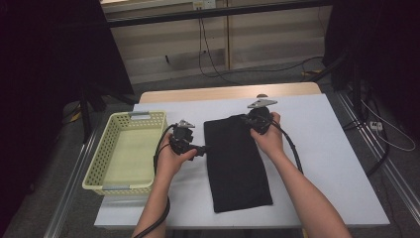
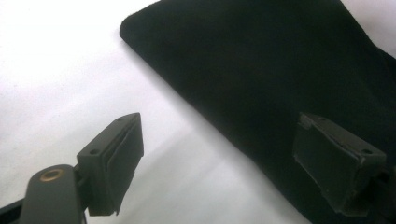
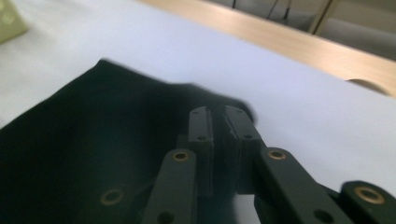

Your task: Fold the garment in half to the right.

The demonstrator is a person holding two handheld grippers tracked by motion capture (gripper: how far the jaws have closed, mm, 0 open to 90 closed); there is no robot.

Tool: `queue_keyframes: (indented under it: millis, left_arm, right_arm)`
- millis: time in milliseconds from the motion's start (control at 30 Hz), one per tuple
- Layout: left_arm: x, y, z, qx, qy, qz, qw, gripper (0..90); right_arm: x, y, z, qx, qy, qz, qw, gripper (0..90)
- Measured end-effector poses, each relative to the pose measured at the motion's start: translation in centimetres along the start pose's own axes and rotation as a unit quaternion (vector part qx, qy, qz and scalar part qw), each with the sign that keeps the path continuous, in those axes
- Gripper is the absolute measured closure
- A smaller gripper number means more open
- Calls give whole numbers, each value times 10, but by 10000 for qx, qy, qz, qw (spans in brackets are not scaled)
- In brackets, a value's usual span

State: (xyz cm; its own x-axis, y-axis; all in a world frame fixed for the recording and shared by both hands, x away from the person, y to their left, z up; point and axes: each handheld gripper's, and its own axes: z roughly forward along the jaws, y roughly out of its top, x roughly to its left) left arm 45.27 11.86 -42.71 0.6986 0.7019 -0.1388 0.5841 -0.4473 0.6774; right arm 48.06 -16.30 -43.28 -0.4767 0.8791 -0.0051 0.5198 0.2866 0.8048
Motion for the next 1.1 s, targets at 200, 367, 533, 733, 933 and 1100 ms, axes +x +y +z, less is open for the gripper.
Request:
queue_keyframes:
  millis: [200, 367, 533, 733, 933, 1100]
  left_arm:
    - [-1, 0, 1, 11, 5, -4, 10000, 170]
    - [-2, 0, 1, 13, 9, -1, 10000, 170]
    - [-3, 2, 0, 4, 13, 46, 10000, 169]
    - [-5, 6, -3, -44, 1, 68, 10000, 169]
    - [-6, 7, -4, -47, 35, 104, 9999, 169]
    - [-7, 5, -4, -30, 39, 98, 9999, 169]
  right_arm:
    - [-13, -13, 17, 360, -205, 148, 9990, 835]
    - [-17, -17, 15, 465, -242, 22, 9986, 815]
    - [-20, -18, 1, 390, -144, 91, 9991, 726]
    - [-8, -25, -31, 297, 189, -76, 9994, 574]
    - [16, -38, -60, 259, 573, -379, 9973, 462]
    - [34, -52, -77, 333, 878, -583, 9939, 411]
